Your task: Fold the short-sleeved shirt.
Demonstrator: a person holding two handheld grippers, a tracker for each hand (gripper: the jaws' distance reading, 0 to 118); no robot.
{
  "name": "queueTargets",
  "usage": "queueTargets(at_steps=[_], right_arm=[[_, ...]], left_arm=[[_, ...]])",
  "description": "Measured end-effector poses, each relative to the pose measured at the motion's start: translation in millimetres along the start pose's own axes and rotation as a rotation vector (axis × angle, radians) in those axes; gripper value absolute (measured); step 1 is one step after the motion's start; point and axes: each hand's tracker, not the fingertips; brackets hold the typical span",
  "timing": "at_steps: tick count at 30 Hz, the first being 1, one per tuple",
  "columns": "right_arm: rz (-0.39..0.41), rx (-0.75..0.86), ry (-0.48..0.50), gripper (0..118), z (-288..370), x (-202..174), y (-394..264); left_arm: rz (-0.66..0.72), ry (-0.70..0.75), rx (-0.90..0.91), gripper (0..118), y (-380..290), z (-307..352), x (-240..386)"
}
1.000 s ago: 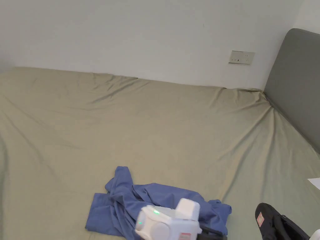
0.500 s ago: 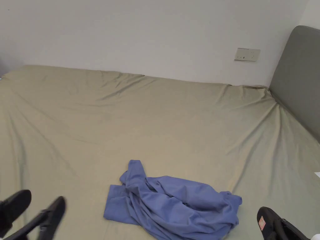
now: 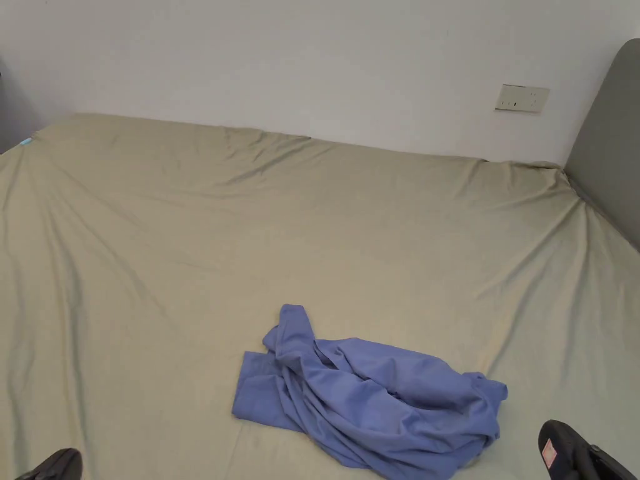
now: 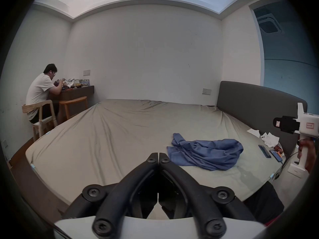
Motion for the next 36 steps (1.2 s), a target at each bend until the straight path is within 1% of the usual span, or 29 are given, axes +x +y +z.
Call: queueTargets(at_steps=[1, 3, 5, 8, 9, 12, 14, 16, 18, 20, 21, 22, 23, 24, 25, 26, 28, 29, 30, 31, 32, 33, 34, 35, 36], right_arm=[[-0.002, -0.002, 0.001, 0, -0.8, 0.1, 0.9], [-0.001, 0.000, 0.004, 0, -1.3, -0.1, 1.4], [-0.001, -0.004, 0.008, 0, -3.8, -0.5, 2.0], [-0.014, -0.013, 0.025, 0, -5.7, -1.0, 0.3], [-0.016, -0.014, 0.028, 0, -6.2, -1.4, -0.2], [-0.030, -0.019, 0.043, 0, -6.6, -1.7, -0.8], [-0.030, -0.015, 0.047, 0, -5.8, -2.0, 0.0], [-0.027, -0.016, 0.047, 0, -4.5, -2.0, 1.8], [-0.033, -0.009, 0.050, 0, -1.7, -0.4, 4.2], [-0.030, -0.005, 0.047, 0, -1.1, -0.2, 5.5], [-0.028, -0.005, 0.047, 0, -1.4, 0.1, 5.5], [-0.027, -0.008, 0.048, 0, -2.2, 0.5, 5.3], [-0.027, -0.012, 0.048, 0, -4.0, 0.7, 3.5], [-0.028, -0.015, 0.050, 0, -5.1, 0.9, 2.6], [-0.030, -0.017, 0.052, 0, -5.9, 0.9, 1.9], [-0.033, -0.021, 0.055, 0, -7.0, 0.6, 1.2], [-0.032, -0.026, 0.058, 0, -9.0, -1.1, 0.8], [-0.032, -0.026, 0.058, 0, -9.3, -1.5, 0.7], [-0.034, -0.027, 0.061, 0, -9.4, -1.5, 0.5], [-0.036, -0.027, 0.063, 0, -9.9, -1.5, 0.0], [-0.036, -0.028, 0.064, 0, -10.0, -1.7, -0.3], [-0.030, -0.031, 0.065, 0, -10.0, -1.9, -0.5], [-0.027, -0.032, 0.064, 0, -10.0, -1.9, -0.8], [-0.025, -0.032, 0.064, 0, -10.0, -2.1, -0.9], [-0.023, -0.036, 0.062, 0, -10.9, -1.3, -1.6]], left_arm=[[0.000, -0.012, 0.001, 0, 3.1, -8.9, 2.1], [0.023, -0.093, -0.026, 0, 11.5, -35.0, 5.7], [0.103, -0.161, -0.061, 0, 21.4, -73.1, 8.9], [0.212, -0.234, -0.125, 0, 27.6, -155.4, 11.3], [0.253, -0.274, -0.234, 0, 26.5, -189.2, 14.1], [0.422, -0.243, -0.454, 0, 6.1, -273.4, 19.4], [0.397, -0.184, -0.544, 0, -10.3, -310.6, 28.2], [0.285, -0.150, -0.634, 0, -20.3, -334.6, 40.1], [0.254, -0.135, -0.656, 0, -25.3, -342.2, 50.5], [0.278, -0.126, -0.659, 2, -24.9, -349.1, 54.8], [0.277, -0.114, -0.684, 18, -25.4, -353.6, 57.2], [0.284, -0.109, -0.688, 45, -25.8, -352.9, 59.6], [0.264, -0.086, -0.691, 78, -25.4, -354.4, 63.3], [0.196, -0.073, -0.721, 103, -26.2, -357.6, 68.3], [0.146, -0.061, -0.751, 105, -28.4, -360.7, 73.2], [0.110, -0.018, -0.766, 101, -31.6, -360.6, 78.3], [0.066, -0.016, -0.798, 79, -36.5, -364.0, 83.4], [0.093, -0.033, -0.819, 64, -40.4, -363.4, 84.3], [0.107, -0.029, -0.820, 54, -44.3, -362.7, 84.2], [0.118, -0.034, -0.819, 41, -47.6, -361.3, 83.8], [0.112, -0.033, -0.815, 13, -49.9, -359.5, 84.3], [0.079, -0.028, -0.784, 5, -46.6, -356.6, 83.6], [0.088, -0.031, -0.775, 5, -44.3, -354.4, 81.7], [0.143, -0.068, -0.759, 5, -42.7, -353.4, 77.9], [0.176, -0.047, -0.762, 5, -40.8, -351.2, 76.7]])
